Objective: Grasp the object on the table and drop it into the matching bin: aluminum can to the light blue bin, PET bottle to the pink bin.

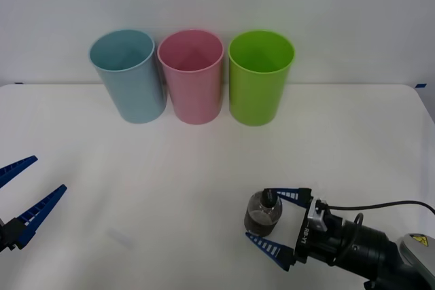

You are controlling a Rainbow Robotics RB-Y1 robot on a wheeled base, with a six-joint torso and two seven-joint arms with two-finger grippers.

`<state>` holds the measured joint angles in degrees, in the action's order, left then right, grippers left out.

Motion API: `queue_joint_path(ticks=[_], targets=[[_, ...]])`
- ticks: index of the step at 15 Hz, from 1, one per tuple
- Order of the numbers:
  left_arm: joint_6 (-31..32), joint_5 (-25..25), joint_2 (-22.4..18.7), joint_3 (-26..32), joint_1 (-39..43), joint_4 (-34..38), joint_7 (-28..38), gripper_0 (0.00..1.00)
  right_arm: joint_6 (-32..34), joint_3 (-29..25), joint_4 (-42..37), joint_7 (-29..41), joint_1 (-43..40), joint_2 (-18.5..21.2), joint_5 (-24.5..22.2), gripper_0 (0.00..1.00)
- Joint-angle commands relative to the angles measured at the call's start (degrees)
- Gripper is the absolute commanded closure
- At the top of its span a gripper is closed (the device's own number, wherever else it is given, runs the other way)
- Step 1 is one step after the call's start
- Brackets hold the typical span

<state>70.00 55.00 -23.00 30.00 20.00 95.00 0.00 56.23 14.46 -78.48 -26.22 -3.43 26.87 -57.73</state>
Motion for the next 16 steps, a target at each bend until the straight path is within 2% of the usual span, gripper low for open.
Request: queue_joint_path(ticks=[1, 2, 3, 12, 16], targets=[[0.00, 0.00, 0.00, 0.00, 0.00, 0.00, 0.00, 0.00, -0.16, -0.04, 0.09, -0.41, 0.00, -0.15, -0.01, 0.45], [0.00, 0.00, 0.00, 0.00, 0.00, 0.00, 0.00, 0.00, -0.25, 0.04, 0.00, -0.41, -0.09, -0.24, -0.01, 0.92], [0.00, 0.00, 0.00, 0.00, 0.00, 0.00, 0.00, 0.00, -0.33, -0.04, 0.00, -0.49, -0.09, -0.33, -0.01, 1.00], [0.00, 0.00, 0.00, 0.00, 0.00, 0.00, 0.00, 0.00, -0.51, -0.48, -0.35, -0.49, -0.09, -0.42, 0.69, 1.00], [0.00, 0.00, 0.00, 0.00, 0.00, 0.00, 0.00, 0.00, -1.48, -3.38, -5.80, 1.09, -2.73, 0.38, 1.75, 1.00]])
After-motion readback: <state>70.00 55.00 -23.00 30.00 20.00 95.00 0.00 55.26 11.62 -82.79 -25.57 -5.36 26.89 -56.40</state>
